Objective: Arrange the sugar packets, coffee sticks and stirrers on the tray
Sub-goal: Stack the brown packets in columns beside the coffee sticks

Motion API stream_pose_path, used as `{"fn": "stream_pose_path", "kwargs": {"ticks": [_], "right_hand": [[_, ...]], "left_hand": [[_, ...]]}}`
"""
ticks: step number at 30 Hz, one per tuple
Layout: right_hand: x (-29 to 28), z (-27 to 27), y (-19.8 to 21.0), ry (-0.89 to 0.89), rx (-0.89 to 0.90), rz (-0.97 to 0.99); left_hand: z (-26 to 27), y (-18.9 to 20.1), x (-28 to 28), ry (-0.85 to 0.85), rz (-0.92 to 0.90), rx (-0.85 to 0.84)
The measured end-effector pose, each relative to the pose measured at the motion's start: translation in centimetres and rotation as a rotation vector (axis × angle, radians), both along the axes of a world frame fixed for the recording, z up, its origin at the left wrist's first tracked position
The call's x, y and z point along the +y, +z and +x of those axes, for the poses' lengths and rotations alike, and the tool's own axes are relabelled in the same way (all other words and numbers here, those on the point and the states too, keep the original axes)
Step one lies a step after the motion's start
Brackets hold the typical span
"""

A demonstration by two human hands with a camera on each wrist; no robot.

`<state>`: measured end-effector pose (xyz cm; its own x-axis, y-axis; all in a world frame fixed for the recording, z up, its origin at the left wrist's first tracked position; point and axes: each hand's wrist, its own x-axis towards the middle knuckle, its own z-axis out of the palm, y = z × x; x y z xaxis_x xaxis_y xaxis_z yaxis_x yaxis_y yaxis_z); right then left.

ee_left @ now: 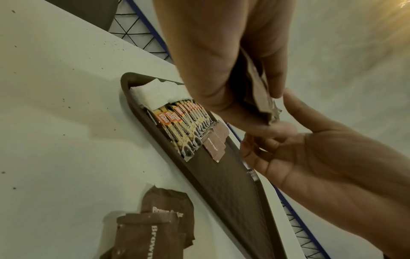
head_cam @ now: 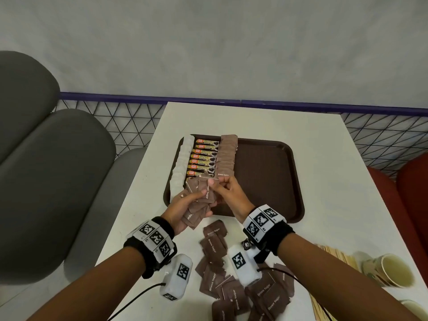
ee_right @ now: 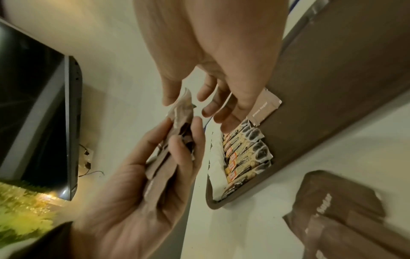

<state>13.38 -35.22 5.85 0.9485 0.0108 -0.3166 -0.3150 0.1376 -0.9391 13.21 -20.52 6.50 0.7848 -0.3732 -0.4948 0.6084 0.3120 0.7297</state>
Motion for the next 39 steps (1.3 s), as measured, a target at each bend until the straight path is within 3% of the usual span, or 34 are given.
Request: {"fn": "stream_pose_path", "kwargs": {"ticks": [4,12,18,22,26,33,39], "right_hand": [[0.2,-0.6,-0.5,0.113,0.027,0.003],[-1.2,0.0,-0.1,0.041,-0.036,0.078],[-1.8,0.5,-0.3,0.217,-0.058,-0.227],[-1.5,0.2,-1.0,0.127,-0.008,-0.15],[-1.9,0.0,-1.5,0.161,0.073,-0.091],[-5.2,4.1,-2.2,-0.223,0.09,-0.318],[-5.1,6.6,-4.6,-0.172,0.211,-0.588]], "left_hand": [[0.1,-0.4,0.2,0.025,-0.015,-0.047],[0.4,-0.3,0.7,0.036,-0.072,-0.035],[0.9,-0.9,1.0,0.063,-0.005,-0.017],[0.8,-1.3,1.1,0.094,0.027,-0.04],[0.7,-1.6,1.4,0.098,0.025,-0.044],[0.9,-2.0,3.1,0.129,0.007,0.012],[0.9,-2.1,4.6,0.14,-0.047,0.041]]}}
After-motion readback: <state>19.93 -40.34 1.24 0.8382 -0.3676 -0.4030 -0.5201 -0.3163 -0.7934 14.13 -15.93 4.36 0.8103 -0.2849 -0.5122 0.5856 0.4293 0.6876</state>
